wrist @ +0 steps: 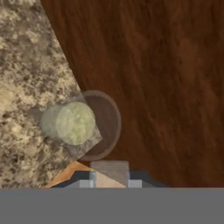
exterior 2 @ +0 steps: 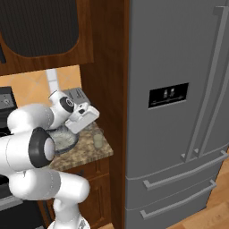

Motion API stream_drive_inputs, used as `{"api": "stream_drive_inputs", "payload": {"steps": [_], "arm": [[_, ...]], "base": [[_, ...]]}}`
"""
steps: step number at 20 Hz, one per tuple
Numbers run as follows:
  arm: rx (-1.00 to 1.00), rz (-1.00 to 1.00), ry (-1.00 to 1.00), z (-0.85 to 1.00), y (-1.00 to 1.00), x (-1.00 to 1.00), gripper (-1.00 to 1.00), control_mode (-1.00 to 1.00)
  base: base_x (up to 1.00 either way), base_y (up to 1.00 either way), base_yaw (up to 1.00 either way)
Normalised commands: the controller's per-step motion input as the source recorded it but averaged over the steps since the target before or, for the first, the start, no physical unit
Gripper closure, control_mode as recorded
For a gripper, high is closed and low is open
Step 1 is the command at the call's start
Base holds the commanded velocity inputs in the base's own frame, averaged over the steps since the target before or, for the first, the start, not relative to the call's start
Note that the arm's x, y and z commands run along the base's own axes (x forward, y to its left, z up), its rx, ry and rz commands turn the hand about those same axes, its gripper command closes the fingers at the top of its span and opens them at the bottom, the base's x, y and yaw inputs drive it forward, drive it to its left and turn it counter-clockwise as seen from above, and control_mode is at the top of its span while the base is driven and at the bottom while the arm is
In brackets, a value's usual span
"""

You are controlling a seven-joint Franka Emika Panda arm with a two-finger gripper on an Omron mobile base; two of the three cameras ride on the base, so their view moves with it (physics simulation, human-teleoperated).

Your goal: Grab a lemon wedge from the fridge and one ice cube from the ice bowl, and put them in the glass of lemonade.

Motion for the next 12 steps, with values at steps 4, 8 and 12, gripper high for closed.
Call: {"api": "stream_drive_inputs", "payload": {"steps": [4,8,12], "arm": [[0.0,0.0,0.0,-0.22,-0.21,0.25,1.0,-1.0],[-0.01,0.0,0.0,-0.26,-0.03,0.27,1.0,-1.0],[-0.02,0.0,0.0,-0.27,0.0,0.29,1.0,-1.0]], "base": [[0.0,0.0,0.0],[0.0,0.0,0.0],[0.0,0.0,0.0]]}}
